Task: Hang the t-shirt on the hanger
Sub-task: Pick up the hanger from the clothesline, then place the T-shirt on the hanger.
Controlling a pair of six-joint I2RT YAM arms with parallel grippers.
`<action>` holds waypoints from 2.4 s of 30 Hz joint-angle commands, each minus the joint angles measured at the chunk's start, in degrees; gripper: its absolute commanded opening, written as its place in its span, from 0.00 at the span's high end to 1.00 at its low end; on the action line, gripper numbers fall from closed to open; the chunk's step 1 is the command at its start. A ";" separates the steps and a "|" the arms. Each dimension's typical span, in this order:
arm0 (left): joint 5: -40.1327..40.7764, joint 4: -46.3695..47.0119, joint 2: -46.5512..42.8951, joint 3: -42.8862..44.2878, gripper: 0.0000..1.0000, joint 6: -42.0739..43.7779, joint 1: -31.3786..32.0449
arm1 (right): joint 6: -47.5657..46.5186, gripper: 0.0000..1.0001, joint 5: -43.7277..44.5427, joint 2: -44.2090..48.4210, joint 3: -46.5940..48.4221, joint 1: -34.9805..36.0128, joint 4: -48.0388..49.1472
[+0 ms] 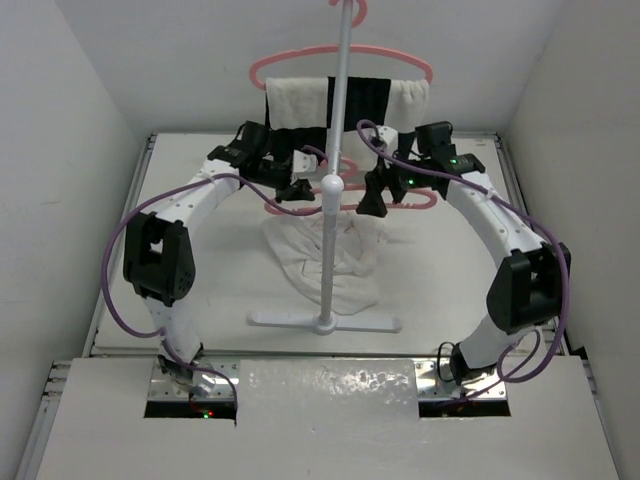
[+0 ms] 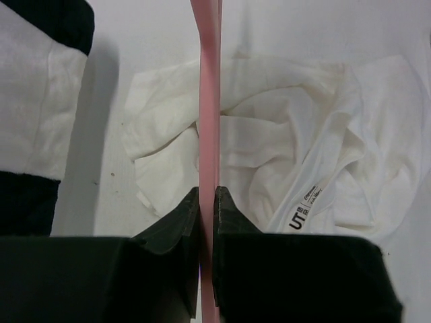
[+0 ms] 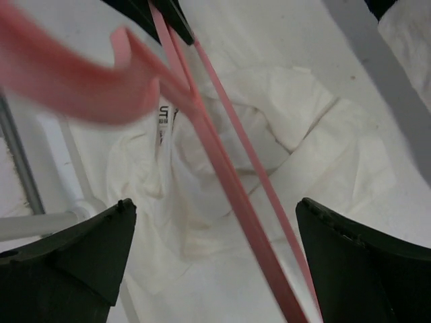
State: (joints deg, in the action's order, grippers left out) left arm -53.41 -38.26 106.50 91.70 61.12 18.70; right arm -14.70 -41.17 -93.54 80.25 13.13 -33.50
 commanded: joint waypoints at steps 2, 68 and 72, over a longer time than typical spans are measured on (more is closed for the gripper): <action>-4.86 1.08 0.11 2.52 1.00 1.19 0.11 | -6.47 0.01 6.59 -4.80 6.31 4.88 -1.04; 19.04 -18.70 8.56 7.88 1.00 -0.21 2.66 | 12.32 1.00 -0.65 34.21 -31.29 -0.47 6.95; 23.78 -5.88 6.27 5.51 1.00 -15.11 2.66 | 13.99 1.00 -2.34 33.69 -33.31 -0.03 10.54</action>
State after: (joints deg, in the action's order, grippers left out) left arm -32.36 -52.27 116.46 98.13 54.92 21.04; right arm -0.86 -38.63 -60.36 47.53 12.58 -26.52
